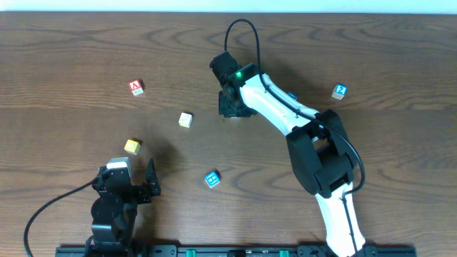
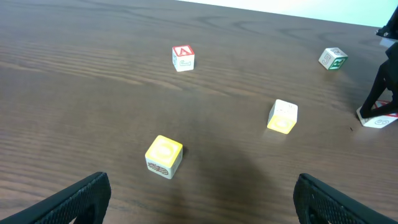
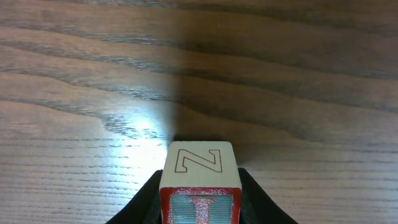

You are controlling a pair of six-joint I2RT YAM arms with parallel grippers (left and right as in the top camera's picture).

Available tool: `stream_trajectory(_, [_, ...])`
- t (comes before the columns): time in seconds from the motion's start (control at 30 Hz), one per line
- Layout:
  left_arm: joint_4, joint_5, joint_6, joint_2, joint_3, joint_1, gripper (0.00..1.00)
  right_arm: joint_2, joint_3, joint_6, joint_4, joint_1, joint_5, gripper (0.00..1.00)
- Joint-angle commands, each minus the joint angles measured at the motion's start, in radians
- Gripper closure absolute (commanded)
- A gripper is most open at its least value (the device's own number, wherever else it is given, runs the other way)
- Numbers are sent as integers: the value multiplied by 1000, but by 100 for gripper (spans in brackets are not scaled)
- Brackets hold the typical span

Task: Spell out Ai2
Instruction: 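Carry the red 'I' block forward and lower it onto the table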

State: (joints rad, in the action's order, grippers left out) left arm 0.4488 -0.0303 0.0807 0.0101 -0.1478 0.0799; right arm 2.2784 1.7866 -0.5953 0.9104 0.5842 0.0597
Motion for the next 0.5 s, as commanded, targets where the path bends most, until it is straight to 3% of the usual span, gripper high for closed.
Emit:
stream_trajectory(0.0, [3, -9, -6, -6, 19, -3, 5, 2, 18, -25, 4, 7, 19, 75])
stream_trajectory(0.2, [3, -9, -7, -6, 19, -3, 5, 2, 18, -29, 2, 7, 19, 64])
stream_trajectory(0.47, [3, -9, -7, -6, 19, -3, 5, 2, 18, -29, 2, 7, 23, 60])
